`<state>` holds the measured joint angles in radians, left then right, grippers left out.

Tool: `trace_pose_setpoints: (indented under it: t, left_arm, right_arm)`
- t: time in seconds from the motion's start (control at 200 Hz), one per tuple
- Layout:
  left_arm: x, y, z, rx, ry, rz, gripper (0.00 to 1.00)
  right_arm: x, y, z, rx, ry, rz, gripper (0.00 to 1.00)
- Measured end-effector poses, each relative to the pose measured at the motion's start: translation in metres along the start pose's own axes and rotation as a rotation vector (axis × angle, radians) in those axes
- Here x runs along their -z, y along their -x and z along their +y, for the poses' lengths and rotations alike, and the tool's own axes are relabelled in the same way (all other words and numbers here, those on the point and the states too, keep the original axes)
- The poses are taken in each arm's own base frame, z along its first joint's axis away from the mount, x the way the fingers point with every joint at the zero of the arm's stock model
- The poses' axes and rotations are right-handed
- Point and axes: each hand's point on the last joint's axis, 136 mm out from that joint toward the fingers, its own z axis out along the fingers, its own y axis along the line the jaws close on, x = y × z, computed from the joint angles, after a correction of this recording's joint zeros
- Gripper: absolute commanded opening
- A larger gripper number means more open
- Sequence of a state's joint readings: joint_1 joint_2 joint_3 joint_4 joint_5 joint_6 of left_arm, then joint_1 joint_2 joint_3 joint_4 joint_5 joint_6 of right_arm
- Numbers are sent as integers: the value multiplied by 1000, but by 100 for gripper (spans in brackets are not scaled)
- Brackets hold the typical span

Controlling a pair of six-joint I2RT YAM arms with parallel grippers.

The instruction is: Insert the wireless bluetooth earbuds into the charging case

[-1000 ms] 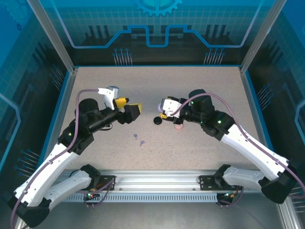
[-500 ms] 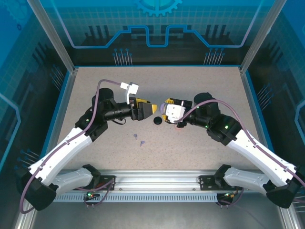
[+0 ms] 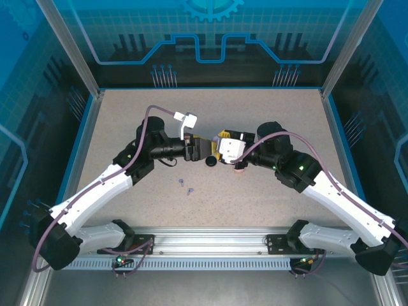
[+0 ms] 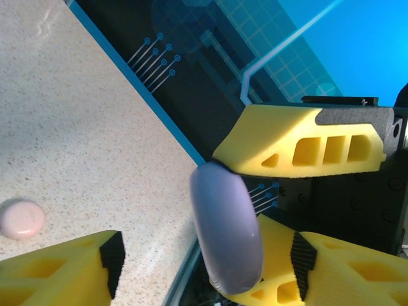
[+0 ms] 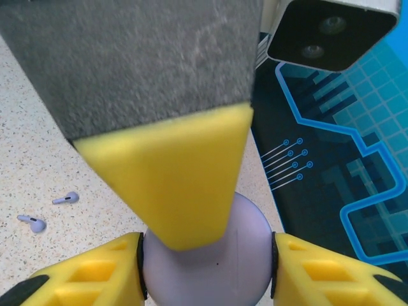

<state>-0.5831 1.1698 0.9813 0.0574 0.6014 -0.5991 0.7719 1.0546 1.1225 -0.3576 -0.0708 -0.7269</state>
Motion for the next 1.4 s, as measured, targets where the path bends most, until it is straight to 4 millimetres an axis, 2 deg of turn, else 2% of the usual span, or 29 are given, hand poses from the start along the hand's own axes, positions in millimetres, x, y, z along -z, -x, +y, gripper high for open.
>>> trace_pose_setpoints:
  t: [0.165, 0.235, 0.29, 0.48, 0.725, 0.86, 0.966, 1.191, 1.296, 1.401]
  left_arm:
    - [-5, -3, 0, 7, -15, 15, 53]
    - [-6, -2, 0, 11, -20, 18, 45]
    - [-7, -1, -2, 6, -27, 18, 43]
    - [-8, 0, 0, 4, -17, 13, 45]
    - [0, -4, 28, -21, 147, -1, 54]
    - [14, 0, 32, -72, 233, -41, 61]
    - [31, 10, 32, -127, 299, -102, 66]
    - [77, 18, 49, -195, 466, -234, 74]
    - [97, 18, 56, -208, 529, -282, 76]
    - [112, 19, 57, -223, 570, -317, 78]
  right_arm:
    - [-3, -2, 0, 1, -1, 12, 45]
    - [-4, -2, 1, 1, 1, 13, 45]
    - [-5, -2, 1, 1, 2, 15, 46]
    - [-11, -7, 3, -4, 13, 31, 47]
    - [-9, -17, -5, -51, -3, 53, 50]
    - [-8, -26, -8, -98, -1, 72, 58]
    - [-13, -43, -13, -167, 3, 113, 67]
    - [-49, -96, -22, -380, 49, 281, 82]
    - [-78, -122, -24, -485, 89, 375, 83]
    - [-115, -150, -27, -581, 119, 469, 83]
